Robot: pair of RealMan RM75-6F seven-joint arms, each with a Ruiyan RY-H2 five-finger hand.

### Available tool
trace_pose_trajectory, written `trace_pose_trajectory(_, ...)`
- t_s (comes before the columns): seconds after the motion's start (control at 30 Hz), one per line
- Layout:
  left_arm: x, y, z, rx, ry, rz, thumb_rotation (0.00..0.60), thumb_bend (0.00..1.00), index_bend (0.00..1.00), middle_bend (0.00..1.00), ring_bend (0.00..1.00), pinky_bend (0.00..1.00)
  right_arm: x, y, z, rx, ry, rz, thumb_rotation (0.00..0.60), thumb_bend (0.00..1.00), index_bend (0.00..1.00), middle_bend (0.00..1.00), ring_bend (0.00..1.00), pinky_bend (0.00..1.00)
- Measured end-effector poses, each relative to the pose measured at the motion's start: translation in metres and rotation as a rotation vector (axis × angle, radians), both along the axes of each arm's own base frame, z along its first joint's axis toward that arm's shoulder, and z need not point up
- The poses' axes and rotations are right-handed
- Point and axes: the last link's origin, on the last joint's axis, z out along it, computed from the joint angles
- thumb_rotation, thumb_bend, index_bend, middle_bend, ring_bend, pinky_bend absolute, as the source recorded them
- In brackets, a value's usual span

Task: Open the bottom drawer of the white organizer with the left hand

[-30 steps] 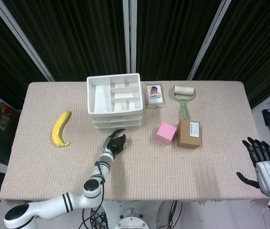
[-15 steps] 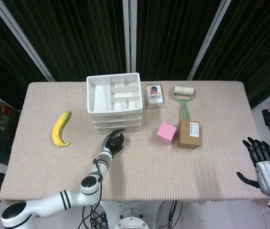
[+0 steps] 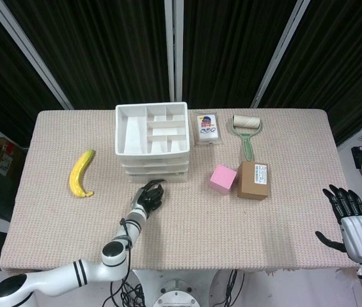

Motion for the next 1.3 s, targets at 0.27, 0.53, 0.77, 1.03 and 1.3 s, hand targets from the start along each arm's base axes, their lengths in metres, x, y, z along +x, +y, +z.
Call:
trace_pose_trajectory(0.27, -0.002, -0.011, 0.004, -0.011, 0.025, -0.056, 0.6, 0.52, 0.19, 0.72, 0.89, 1.0, 0.0, 0.0, 0.0, 0.0, -0.002, 0.005, 0.6, 0.08, 0.0, 0.0, 0.0, 0.0)
trace_pose_trajectory(0.53, -0.005, -0.02, 0.01, 0.037, 0.261, -0.315, 0.6, 0.52, 0.13, 0.68, 0.88, 1.0, -0.001, 0.0, 0.0, 0.0, -0.006, 0.003, 0.6, 0.08, 0.0, 0.0, 0.0, 0.0)
trace_pose_trajectory(0.77, -0.006, -0.024, 0.019, 0.074, 0.389, -0.442, 0.6, 0.52, 0.19, 0.67, 0.88, 1.0, -0.003, -0.002, -0.001, 0.003, -0.006, -0.003, 0.6, 0.08, 0.0, 0.0, 0.0, 0.0)
trace_pose_trajectory(1.03, -0.003, -0.033, 0.042, 0.117, 0.642, -0.721, 0.6, 0.51, 0.33, 0.67, 0.88, 1.0, -0.003, -0.002, -0.001, 0.003, -0.007, -0.006, 0.6, 0.08, 0.0, 0.0, 0.0, 0.0)
trace_pose_trajectory(1.3, 0.006, -0.026, 0.062, 0.252, 0.93, -0.928, 0.6, 0.5, 0.33, 0.69, 0.89, 1.0, -0.002, -0.002, -0.001, 0.001, -0.008, -0.004, 0.6, 0.08, 0.0, 0.0, 0.0, 0.0)
